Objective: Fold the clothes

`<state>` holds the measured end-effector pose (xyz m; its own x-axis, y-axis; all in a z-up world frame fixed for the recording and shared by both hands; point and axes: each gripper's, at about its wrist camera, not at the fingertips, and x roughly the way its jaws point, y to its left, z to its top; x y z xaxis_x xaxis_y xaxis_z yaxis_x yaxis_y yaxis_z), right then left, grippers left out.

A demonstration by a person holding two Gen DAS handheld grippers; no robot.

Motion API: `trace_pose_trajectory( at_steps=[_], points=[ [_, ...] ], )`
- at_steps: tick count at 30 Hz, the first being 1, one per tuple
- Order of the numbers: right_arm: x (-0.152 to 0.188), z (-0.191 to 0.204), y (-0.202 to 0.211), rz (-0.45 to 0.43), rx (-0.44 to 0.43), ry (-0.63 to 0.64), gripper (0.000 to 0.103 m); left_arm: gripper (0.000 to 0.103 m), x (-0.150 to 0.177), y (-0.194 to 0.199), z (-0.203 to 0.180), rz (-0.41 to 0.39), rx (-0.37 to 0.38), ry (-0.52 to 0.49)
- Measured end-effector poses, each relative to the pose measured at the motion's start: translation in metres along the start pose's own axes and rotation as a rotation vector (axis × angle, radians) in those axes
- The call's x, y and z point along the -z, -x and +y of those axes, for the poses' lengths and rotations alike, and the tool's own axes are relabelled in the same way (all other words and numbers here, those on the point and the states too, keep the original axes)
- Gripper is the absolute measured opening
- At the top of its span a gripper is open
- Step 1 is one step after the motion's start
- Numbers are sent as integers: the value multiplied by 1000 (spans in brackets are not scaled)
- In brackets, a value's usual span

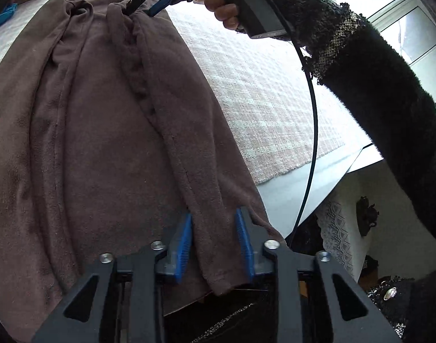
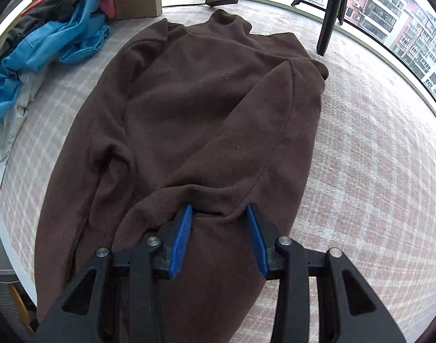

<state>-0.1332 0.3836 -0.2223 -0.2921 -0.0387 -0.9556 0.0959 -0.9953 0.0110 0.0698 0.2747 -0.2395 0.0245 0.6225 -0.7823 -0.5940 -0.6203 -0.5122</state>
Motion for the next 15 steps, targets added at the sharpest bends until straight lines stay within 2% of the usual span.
trace_pose_trajectory(
  at_steps=[1,2,3,6,10,12,15],
  points=[
    [1,1,0,-8,2,4,35,11,-1,-1,-1,-1,-11,-10],
    [1,1,1,-15,5,9,29,7,-1,1,-1,-7,-10,-14],
    [2,0,3,-21,3,7,22,6,-1,2,-2,-13,-8,-18],
    [2,-9,13,-43,-24,-26,12,5,0,17,-7,-43,-35,-49],
    [0,-14,31,-79,-88,-59,11,5,5,42,-15,-99,-122,-109],
    [-4,-6,33,-88,-92,-44,11,5,6,43,-12,-105,-172,-119],
    [-8,3,28,-89,-107,-31,11,5,10,40,-1,-82,-198,-112]
  ],
)
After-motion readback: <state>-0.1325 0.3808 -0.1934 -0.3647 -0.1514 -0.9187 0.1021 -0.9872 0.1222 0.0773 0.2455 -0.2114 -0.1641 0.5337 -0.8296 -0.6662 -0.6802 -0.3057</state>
